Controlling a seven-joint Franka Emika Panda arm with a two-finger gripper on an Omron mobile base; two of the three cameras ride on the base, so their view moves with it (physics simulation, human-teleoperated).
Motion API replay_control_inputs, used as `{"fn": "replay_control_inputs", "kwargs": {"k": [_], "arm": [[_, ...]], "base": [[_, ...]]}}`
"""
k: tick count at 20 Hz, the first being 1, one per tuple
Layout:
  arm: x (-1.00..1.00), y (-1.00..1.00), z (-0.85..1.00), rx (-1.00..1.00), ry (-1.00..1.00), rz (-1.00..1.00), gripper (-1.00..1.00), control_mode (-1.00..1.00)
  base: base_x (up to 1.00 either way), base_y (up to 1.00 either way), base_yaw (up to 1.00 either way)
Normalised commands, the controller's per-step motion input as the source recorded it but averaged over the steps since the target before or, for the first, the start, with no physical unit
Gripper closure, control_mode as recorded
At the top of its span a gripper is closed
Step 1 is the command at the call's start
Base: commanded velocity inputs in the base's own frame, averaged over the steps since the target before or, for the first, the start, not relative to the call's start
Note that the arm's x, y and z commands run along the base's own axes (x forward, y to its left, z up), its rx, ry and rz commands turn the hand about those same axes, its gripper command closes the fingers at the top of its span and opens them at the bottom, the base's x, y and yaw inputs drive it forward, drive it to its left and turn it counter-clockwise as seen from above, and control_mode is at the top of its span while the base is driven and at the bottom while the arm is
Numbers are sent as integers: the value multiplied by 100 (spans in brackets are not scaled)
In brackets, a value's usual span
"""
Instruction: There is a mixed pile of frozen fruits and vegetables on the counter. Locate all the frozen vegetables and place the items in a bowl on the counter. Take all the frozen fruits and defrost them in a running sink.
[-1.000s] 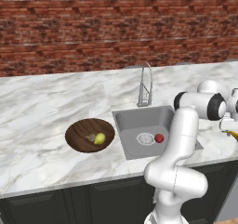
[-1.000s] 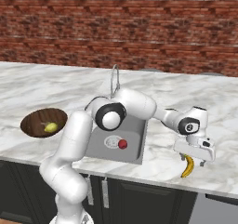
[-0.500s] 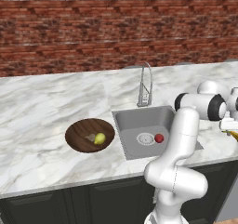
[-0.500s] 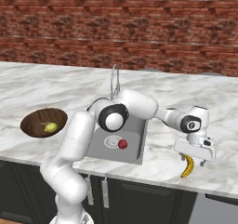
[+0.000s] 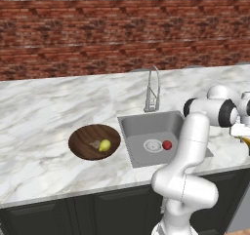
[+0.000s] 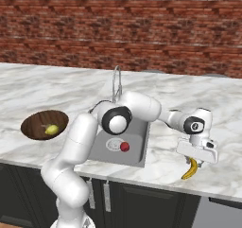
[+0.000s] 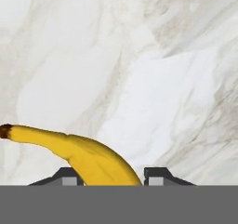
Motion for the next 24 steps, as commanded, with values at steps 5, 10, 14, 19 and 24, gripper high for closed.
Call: {"fn": "replay_control_inputs", "kwargs": {"k": [5,10,14,19,24], "arm": [[-6,16,15,1,-2,-3,100,-100],[0,33,22,1,1,4,100,-100],[9,46,19,0,3,7,100,-100],[12,41,15,-3,0,9,100,-100],[9,32,1,-4,0,13,100,-100]], "base": [[0,0,0],[0,0,0],[0,0,0],[0,0,0],[0,0,0]]}}
